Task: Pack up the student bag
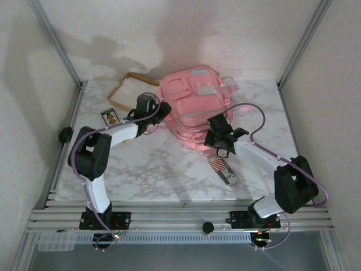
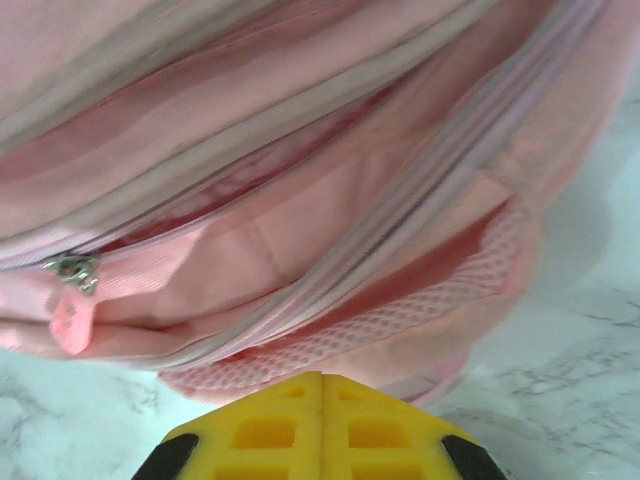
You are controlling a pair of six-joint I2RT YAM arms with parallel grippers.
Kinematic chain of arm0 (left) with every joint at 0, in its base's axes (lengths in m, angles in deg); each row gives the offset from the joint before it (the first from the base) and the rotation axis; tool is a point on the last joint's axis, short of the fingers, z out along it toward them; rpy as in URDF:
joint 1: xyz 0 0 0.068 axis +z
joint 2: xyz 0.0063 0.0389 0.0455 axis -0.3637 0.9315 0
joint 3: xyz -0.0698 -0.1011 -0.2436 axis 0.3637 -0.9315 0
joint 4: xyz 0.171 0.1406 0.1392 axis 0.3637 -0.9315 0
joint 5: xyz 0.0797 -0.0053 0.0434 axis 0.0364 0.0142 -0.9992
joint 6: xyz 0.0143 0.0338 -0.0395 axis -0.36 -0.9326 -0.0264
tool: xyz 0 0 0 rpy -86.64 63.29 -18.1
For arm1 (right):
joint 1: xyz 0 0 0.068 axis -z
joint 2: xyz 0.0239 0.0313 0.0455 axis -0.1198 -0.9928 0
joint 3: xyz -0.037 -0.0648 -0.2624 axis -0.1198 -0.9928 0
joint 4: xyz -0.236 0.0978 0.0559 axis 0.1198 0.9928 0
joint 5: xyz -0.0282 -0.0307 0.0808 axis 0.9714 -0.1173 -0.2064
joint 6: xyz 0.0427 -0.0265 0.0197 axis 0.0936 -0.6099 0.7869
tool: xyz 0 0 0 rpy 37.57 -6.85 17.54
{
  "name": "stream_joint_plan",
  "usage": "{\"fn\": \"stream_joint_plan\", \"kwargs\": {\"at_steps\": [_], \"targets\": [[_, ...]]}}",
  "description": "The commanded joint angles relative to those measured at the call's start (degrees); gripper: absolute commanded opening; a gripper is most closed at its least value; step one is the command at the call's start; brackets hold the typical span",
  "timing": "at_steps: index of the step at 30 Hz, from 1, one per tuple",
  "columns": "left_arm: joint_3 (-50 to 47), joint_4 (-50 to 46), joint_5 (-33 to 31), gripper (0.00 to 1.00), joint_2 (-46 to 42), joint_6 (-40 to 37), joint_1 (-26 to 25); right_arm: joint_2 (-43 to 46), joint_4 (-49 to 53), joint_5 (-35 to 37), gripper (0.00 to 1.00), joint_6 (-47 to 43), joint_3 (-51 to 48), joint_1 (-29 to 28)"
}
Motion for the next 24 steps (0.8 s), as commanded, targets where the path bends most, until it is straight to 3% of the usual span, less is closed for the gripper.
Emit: {"fn": "stream_joint_plan", "kwargs": {"at_steps": [1,7,11,17,24], "targets": [[-5.56,5.07,1.01,0.48,-6.02,5.9,-4.29,-0.43,-6.14,-8.5,0.0,-6.45,1.29,-0.66],[-8.37,6.01,-2.48,0.47,-8.39,11.4,-8.24,-3.78,-7.72,-15.36,0.25,-9.05,2.91,-0.77],[-7.71,6.03,-3.6,0.46,-7.56,12.42,-8.72,-8.54,-6.38,-16.5,0.36,-6.56,5.48,-0.88],[-7.01,5.06,-4.73,0.46,-5.76,12.44,-9.4,-11.89,-6.54,-15.54,0.44,-5.11,9.2,-1.41],[-6.68,4.9,-5.08,0.46,-4.27,12.24,-9.53,-13.52,-4.19,-11.72,0.46,-1.12,10.75,-1.35]]}}
